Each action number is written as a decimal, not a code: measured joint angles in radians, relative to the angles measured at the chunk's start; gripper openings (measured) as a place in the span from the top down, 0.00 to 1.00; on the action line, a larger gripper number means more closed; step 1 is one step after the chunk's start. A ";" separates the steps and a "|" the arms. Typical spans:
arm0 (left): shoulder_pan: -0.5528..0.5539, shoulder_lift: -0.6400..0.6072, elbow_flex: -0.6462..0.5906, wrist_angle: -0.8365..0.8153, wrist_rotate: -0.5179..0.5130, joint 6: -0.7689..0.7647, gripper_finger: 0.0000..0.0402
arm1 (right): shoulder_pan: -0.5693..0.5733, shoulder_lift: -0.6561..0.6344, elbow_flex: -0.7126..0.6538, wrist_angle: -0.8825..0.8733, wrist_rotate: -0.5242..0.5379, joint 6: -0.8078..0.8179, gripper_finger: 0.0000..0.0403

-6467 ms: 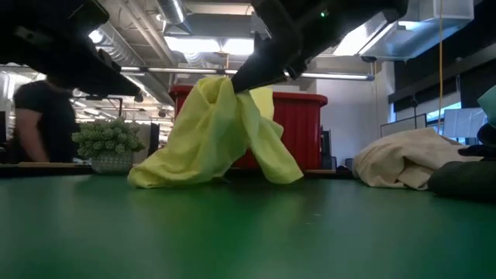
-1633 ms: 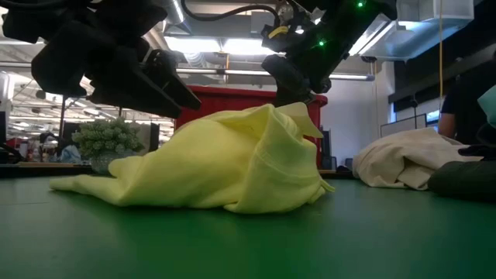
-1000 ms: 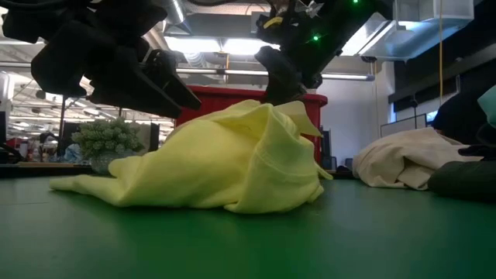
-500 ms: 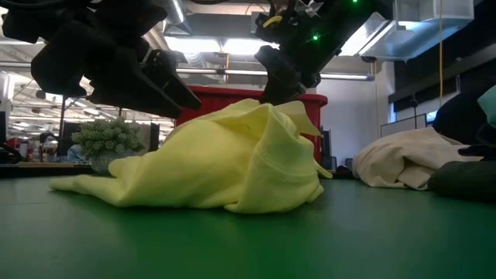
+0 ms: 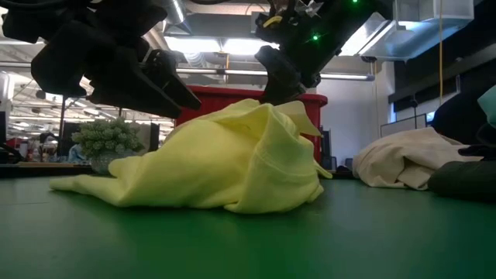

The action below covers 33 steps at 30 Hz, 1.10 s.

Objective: Fold Laundry from Bin
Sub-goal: Fold the yellow shirt

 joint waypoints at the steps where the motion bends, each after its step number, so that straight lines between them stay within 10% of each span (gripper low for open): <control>1: 0.000 0.000 0.000 0.000 0.000 0.000 0.15 | 0.000 0.000 0.000 0.000 0.000 0.000 0.99; 19: -0.001 0.000 0.000 0.000 0.085 -0.097 0.15 | 0.023 -0.029 0.016 -0.029 0.017 -0.054 0.42; 33: -0.007 0.000 0.000 0.000 0.132 -0.187 0.15 | 0.266 -0.013 0.098 0.044 -0.135 -0.019 0.45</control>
